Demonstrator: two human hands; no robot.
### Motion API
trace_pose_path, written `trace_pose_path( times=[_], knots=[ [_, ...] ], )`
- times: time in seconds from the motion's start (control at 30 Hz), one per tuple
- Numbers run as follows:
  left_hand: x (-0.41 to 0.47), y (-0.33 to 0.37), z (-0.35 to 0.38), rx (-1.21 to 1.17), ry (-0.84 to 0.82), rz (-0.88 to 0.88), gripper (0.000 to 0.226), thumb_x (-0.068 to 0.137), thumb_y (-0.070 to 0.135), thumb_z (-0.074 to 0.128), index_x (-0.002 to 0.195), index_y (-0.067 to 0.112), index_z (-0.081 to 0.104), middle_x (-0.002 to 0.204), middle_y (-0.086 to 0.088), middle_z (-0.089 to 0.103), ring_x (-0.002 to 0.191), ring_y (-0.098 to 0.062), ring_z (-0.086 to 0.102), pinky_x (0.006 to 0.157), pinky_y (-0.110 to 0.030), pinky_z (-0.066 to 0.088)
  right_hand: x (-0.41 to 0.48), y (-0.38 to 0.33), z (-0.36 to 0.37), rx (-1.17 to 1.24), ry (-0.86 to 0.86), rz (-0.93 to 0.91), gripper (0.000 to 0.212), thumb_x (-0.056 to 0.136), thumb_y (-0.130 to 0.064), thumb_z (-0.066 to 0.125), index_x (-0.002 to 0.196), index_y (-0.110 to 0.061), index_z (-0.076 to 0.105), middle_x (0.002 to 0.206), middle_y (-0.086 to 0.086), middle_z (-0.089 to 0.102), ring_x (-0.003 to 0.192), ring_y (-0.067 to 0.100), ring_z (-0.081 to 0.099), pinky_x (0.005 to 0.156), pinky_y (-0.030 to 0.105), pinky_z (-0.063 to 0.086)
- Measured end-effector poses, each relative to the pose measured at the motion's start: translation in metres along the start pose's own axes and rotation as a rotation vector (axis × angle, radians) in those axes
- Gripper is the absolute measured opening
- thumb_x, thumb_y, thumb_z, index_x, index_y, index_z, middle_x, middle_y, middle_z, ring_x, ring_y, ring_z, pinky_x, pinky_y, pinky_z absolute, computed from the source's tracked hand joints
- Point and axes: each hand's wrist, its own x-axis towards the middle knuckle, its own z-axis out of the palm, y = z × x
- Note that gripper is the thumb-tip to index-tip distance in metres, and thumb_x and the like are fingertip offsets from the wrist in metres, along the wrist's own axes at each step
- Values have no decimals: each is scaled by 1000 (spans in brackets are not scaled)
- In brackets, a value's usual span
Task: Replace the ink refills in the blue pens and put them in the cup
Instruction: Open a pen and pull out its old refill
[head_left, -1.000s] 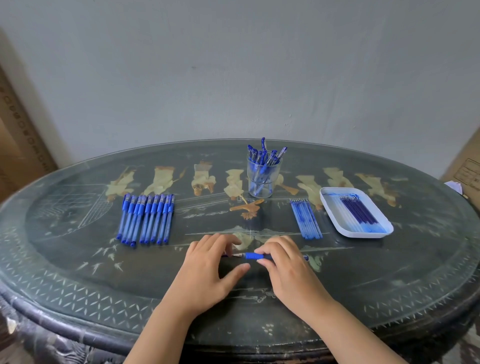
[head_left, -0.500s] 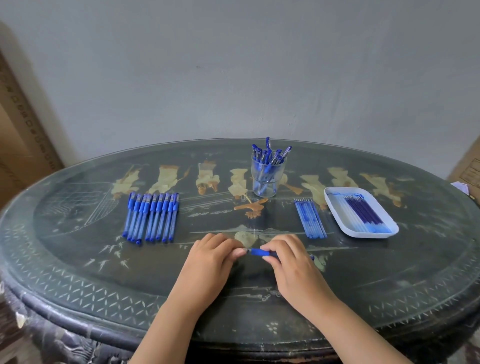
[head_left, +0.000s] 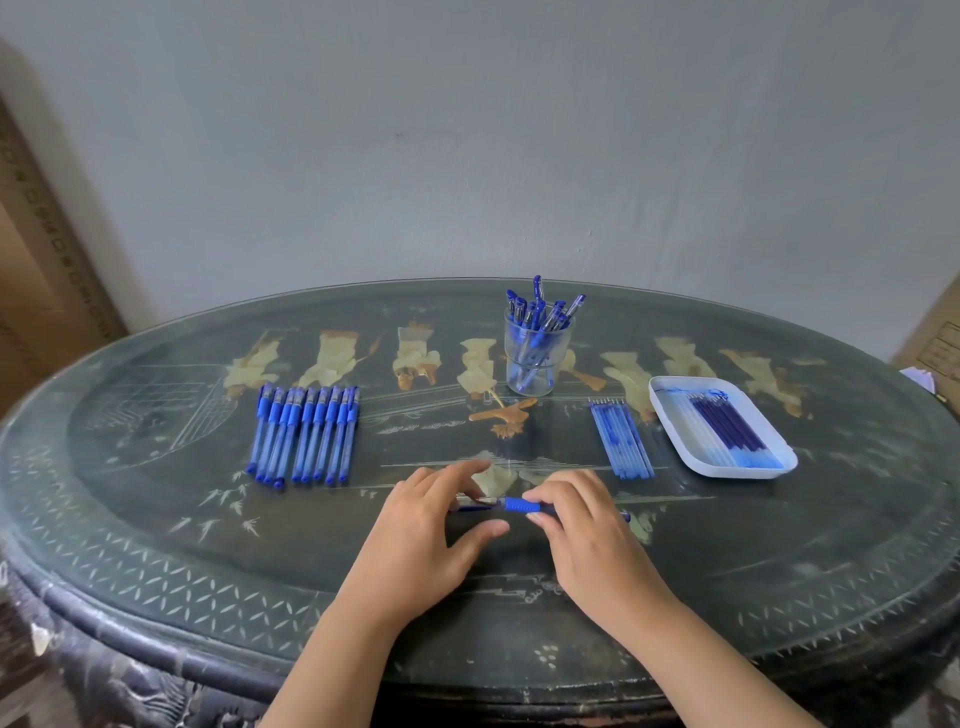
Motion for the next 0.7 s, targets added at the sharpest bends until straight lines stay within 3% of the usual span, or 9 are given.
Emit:
trace_pose_path(
  times=[0.07, 0.13, 0.23, 0.37, 0.5, 0.6, 0.7],
  knots=[
    [1, 0, 0, 5, 34, 24, 27, 86, 38, 69, 110, 33, 57, 95, 26, 57, 89, -2, 52, 83, -22, 48, 0, 0, 0, 3, -1, 0, 24, 85, -3, 70, 101, -15, 56, 101, -6, 49, 93, 10, 50, 87, 24, 43],
    [2, -1, 0, 14, 77, 31, 12, 90, 37, 62, 95, 26, 61, 89, 21, 60, 84, -4, 53, 75, -28, 50, 0, 0, 0, 2, -3, 0, 25, 85, -3, 70, 101, -15, 56, 101, -7, 49, 93, 9, 49, 87, 23, 43],
    [4, -1, 1, 29, 106, 21, 31, 93, 46, 46, 87, 20, 62, 82, 15, 60, 79, -6, 52, 71, -25, 45, -1, 1, 1, 1, 0, -1, 24, 85, -4, 68, 101, -15, 55, 101, -7, 49, 93, 9, 48, 87, 22, 42],
    [2, 2, -2, 3, 69, -30, 33, 96, 47, 48, 90, 19, 63, 84, 12, 60, 80, -7, 52, 71, -23, 44, -1, 2, 1, -4, -4, 4, 21, 86, -4, 68, 101, -14, 56, 100, -6, 50, 93, 9, 48, 89, 21, 42],
    [0, 6, -6, -81, 84, -133, 6, 92, 30, 62, 89, 25, 61, 85, 18, 60, 86, -5, 56, 73, -14, 42, -2, 2, 1, -1, 13, 18, 24, 85, -2, 69, 101, -14, 56, 101, -6, 50, 93, 9, 48, 88, 22, 43],
    [-1, 6, -9, -104, 181, -167, 14, 84, 15, 73, 84, 25, 63, 79, 16, 64, 82, -5, 60, 71, -14, 45, -2, 3, 1, 1, 44, 42, 28, 85, 0, 68, 102, -16, 53, 102, -5, 51, 94, 11, 49, 89, 23, 42],
    [-2, 3, -8, -78, 152, -177, 18, 78, 6, 75, 82, 21, 65, 77, 15, 63, 79, -5, 60, 68, -10, 45, -2, 5, 1, -34, 63, 71, 28, 84, 0, 68, 103, -15, 54, 103, -4, 51, 94, 13, 50, 89, 24, 42]
  ],
)
